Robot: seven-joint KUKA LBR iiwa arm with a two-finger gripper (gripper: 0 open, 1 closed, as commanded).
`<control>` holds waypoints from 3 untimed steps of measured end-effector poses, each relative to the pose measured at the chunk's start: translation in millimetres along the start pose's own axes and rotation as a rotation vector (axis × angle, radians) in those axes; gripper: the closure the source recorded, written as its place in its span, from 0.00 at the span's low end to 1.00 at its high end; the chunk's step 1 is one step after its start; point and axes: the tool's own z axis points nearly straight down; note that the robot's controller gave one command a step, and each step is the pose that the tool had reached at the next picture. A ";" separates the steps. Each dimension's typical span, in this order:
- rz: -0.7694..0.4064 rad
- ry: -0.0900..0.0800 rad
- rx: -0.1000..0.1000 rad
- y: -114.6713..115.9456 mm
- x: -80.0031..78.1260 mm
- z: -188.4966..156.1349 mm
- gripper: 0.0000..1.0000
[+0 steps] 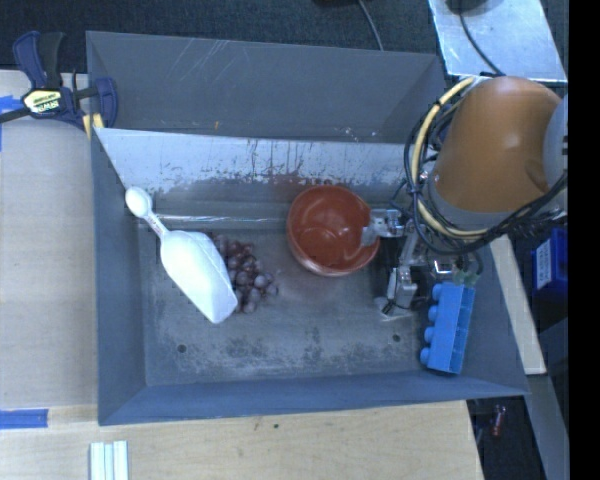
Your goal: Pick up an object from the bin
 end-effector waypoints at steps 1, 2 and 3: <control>-0.002 -0.009 0.001 0.1 -1.7 -4.6 0.00; -0.189 -0.016 0.002 19.8 -76.4 109.6 0.00; -0.170 0.003 0.002 28.0 -90.0 127.5 0.00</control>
Offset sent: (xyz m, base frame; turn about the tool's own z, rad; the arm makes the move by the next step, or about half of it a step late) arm 0.0827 0.0231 -0.1280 -0.2143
